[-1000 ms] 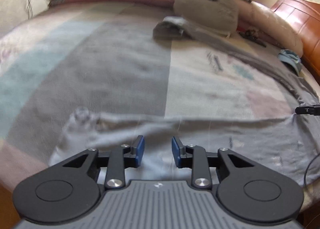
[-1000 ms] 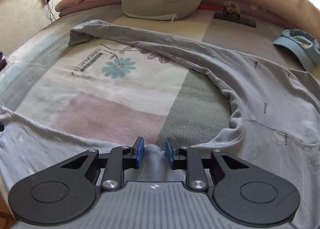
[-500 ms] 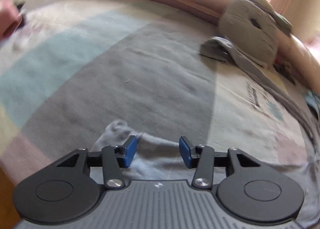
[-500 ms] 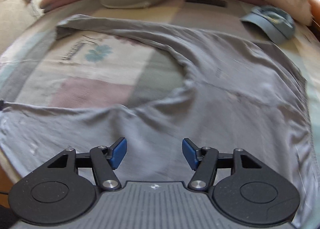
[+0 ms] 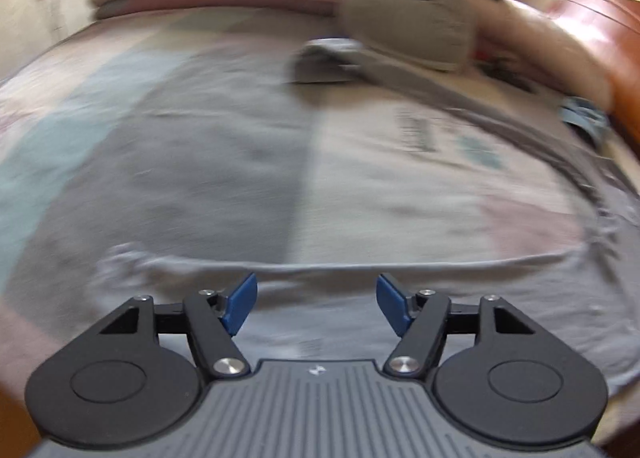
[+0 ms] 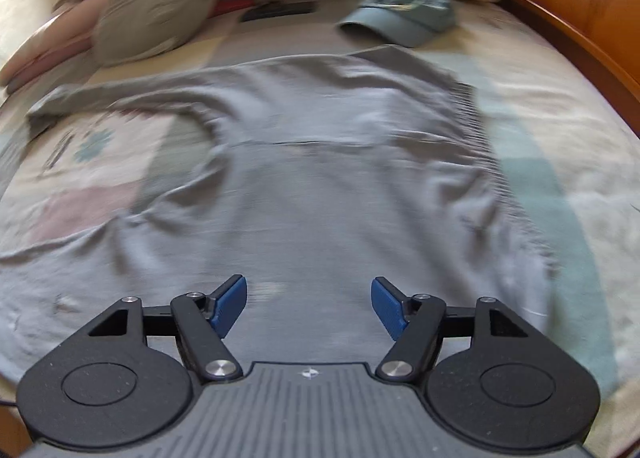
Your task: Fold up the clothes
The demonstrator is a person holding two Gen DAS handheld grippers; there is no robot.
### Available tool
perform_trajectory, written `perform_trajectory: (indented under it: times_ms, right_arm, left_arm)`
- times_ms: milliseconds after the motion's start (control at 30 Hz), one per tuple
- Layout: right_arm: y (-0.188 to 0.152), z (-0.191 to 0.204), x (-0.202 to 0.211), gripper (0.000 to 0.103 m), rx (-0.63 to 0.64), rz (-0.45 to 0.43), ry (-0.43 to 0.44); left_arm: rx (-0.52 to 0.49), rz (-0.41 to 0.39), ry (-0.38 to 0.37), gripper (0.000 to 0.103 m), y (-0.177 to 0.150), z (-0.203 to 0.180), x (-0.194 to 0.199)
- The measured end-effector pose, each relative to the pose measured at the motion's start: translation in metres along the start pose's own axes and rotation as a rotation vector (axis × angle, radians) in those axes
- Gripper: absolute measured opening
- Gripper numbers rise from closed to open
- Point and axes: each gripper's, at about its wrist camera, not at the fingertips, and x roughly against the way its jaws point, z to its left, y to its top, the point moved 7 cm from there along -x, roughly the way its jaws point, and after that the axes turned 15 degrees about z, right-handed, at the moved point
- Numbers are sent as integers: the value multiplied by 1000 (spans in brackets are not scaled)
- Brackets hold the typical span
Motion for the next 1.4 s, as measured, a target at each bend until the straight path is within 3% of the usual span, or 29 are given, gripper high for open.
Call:
perform_trajectory:
  times_ms: [67, 233, 333, 467, 567, 633, 667, 700, 800, 867, 967, 1000, 1067, 1167, 1233, 1333, 1400]
  right_arm:
    - [-2, -20, -4, 74, -45, -11, 12]
    - [-18, -70, -8, 74, -179, -28, 66]
    - [-5, -81, 9, 74, -194, -87, 93]
    - [32, -85, 10, 75, -210, -157, 193]
    - [47, -93, -18, 75, -269, -118, 235]
    - [43, -101, -25, 67, -274, -116, 221]
    - [39, -106, -27, 54, -270, -121, 207]
    - [34, -112, -26, 32, -271, -123, 191]
    - [16, -135, -19, 23, -292, -119, 142]
    - [9, -143, -12, 27, -325, -104, 151]
    - [12, -123, 4, 57, -233, -123, 151]
    - [14, -110, 8, 59, -172, -128, 156]
    - [16, -85, 7, 60, -52, -108, 155]
    - [6, -70, -10, 61, 61, -29, 63]
    - [1, -70, -12, 61, 90, -8, 28]
    - [-2, -71, -10, 70, 117, 1, -3]
    - [-2, -69, -8, 70, 138, 0, -13]
  left_arm:
    - [-27, 8, -34, 67, 1, -22, -5]
    - [47, 70, -64, 67, -9, -48, -16]
    - [14, 62, -46, 67, -8, -65, -11]
    - [-5, 44, -74, 67, 7, -94, -9]
    - [-11, 55, -91, 67, 7, -112, -11]
    - [-18, 70, -86, 68, 2, -121, -12]
    - [-21, 78, -82, 68, -1, -125, -13]
    - [-14, 91, -68, 68, -5, -125, -15]
    - [28, 127, -41, 68, -14, -122, -21]
    - [44, 130, -29, 67, -17, -123, -22]
    - [35, 124, -31, 68, -16, -130, -21]
    - [26, 124, -28, 68, -16, -133, -21]
    - [16, 125, 13, 69, -21, -129, -23]
    - [2, 126, 75, 69, -28, -122, -24]
    - [-5, 127, 116, 69, -33, -118, -25]
    - [48, 149, 178, 68, -37, -100, -14]
    - [54, 108, 179, 70, -33, -93, -3]
